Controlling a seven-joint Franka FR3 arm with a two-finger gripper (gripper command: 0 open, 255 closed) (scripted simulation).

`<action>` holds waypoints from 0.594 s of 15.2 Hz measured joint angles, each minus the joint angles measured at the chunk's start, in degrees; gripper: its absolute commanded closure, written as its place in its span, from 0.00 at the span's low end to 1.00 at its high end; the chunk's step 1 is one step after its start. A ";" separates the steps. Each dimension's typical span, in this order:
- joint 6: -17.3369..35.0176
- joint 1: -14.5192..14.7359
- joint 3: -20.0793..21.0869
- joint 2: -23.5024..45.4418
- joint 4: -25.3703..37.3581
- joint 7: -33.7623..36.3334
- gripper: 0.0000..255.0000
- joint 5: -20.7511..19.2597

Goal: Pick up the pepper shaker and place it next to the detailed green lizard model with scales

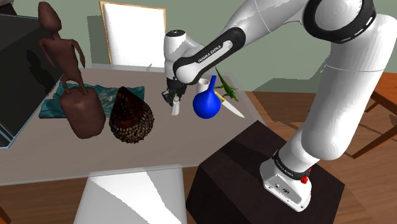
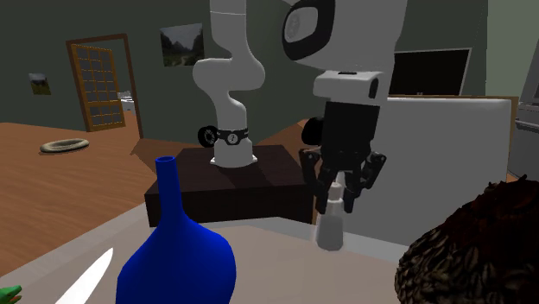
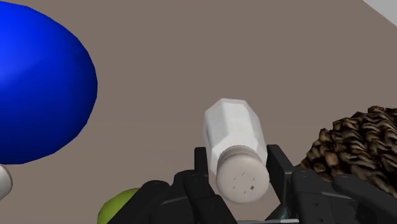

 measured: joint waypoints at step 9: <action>-4.81 -1.06 0.83 -4.55 0.65 -2.61 1.00 2.53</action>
